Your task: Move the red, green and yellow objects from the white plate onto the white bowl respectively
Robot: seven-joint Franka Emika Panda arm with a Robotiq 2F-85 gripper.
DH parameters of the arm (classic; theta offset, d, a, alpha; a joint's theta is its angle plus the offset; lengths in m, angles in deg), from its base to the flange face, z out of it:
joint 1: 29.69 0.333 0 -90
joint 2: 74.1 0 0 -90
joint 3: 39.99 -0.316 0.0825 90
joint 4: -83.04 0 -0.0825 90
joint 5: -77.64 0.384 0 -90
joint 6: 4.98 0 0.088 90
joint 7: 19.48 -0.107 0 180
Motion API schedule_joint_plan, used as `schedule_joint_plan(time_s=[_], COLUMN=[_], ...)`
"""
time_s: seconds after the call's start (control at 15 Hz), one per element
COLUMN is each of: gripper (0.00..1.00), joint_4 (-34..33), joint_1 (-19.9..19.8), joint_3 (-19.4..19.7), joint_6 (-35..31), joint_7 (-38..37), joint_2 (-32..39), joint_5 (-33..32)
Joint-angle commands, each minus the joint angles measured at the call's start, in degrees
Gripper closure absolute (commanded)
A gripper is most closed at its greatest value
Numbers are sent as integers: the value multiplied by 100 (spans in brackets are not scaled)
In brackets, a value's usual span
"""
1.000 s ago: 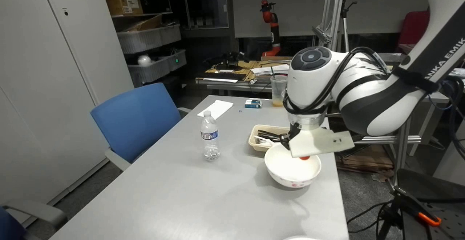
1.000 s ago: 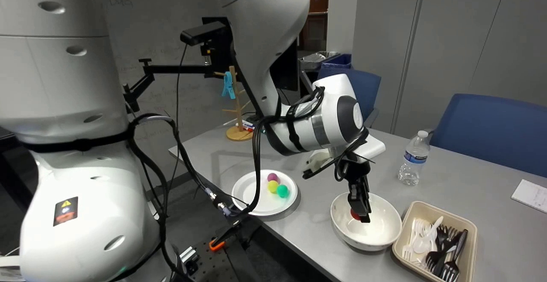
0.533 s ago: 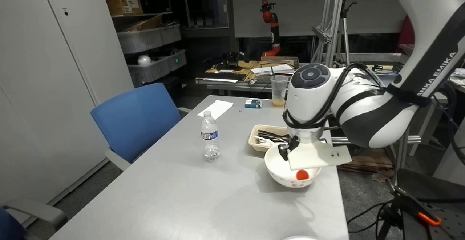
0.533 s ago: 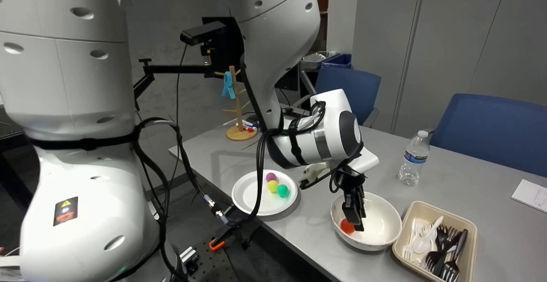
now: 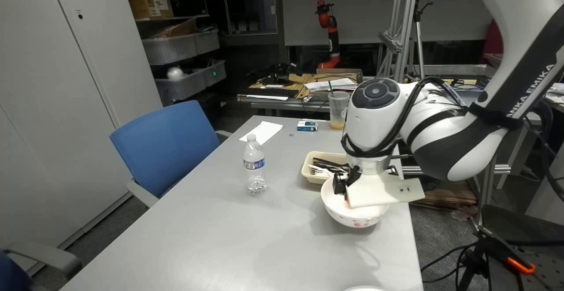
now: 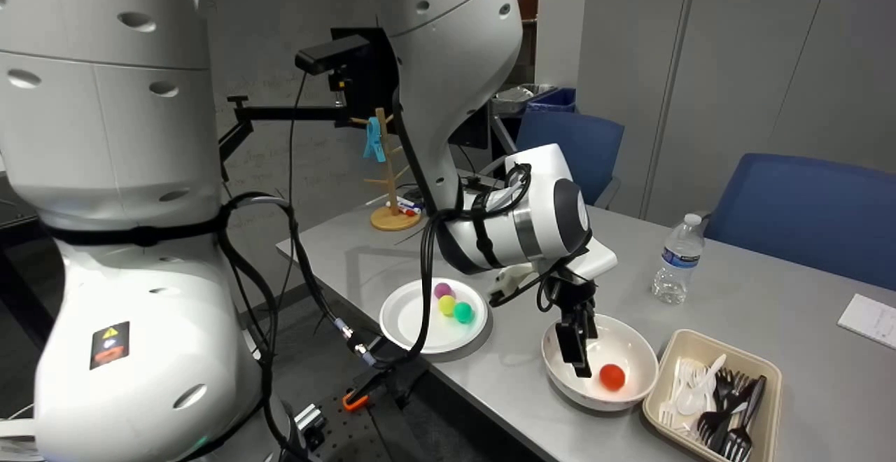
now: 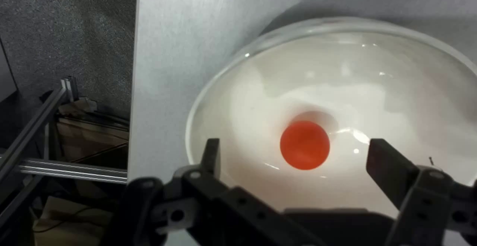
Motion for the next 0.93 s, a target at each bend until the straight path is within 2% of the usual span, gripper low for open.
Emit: schedule_joint_plan(time_s=[0.0, 0.2, 0.53, 0.67, 0.87], gripper=[0, 0, 0, 0, 0], joint_4=[134, 343, 683, 801, 750], joint_1=[64, 119, 387, 497, 459], joint_3=[-160, -386, -980, -1202, -1319], joint_6=[339, 578, 770, 736, 487], joint_7=[258, 729, 1441, 1636, 1978], joint_2=[-489, -1035, -1860, -2025, -1787], joint_5=[268, 705, 1644, 2091, 2543])
